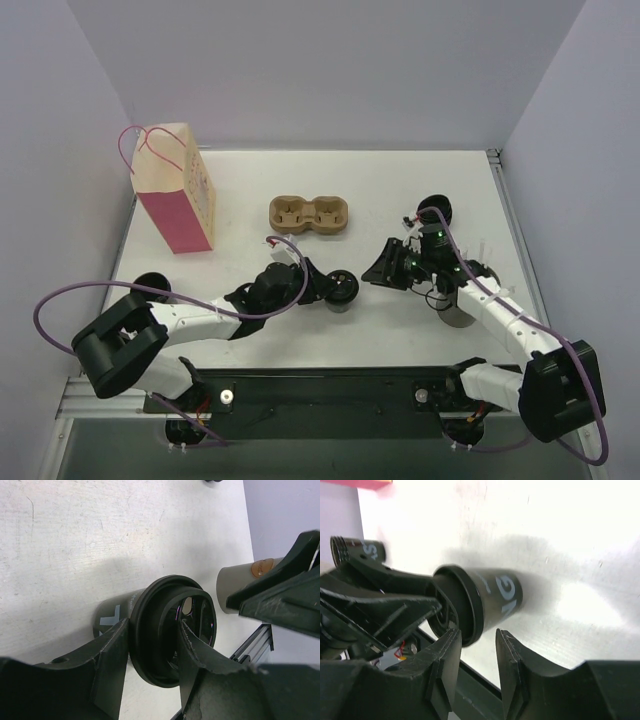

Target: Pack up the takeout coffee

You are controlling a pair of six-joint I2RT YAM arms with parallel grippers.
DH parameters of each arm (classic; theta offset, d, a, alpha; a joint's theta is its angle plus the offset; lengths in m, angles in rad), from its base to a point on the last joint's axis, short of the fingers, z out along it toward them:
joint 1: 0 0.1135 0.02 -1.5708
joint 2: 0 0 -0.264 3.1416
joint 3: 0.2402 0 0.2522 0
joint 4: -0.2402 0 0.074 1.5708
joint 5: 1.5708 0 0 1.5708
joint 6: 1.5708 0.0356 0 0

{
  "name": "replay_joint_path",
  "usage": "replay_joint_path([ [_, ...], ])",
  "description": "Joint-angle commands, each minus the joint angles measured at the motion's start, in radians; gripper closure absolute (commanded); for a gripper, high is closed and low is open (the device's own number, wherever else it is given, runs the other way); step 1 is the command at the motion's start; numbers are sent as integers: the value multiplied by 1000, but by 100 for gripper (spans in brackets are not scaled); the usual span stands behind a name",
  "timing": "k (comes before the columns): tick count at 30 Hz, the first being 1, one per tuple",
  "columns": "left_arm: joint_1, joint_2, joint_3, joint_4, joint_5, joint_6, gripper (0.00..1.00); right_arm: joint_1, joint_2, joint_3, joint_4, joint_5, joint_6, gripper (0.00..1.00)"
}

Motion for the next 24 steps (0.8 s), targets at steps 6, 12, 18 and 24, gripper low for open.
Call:
replay_joint_path([
  [6,-17,91,-63,-375,25,94,53,-40,128,87,70,-77,-22,65],
  [12,-18,100,-63,-368,27,91,53,-40,194,44,187,-136,30,66],
  [18,-17,99,-65,-368,27,88,53,-40,218,-2,242,-138,44,69],
  [24,-21,111,-71,-368,24,69,53,-36,204,-105,285,-107,56,75],
])
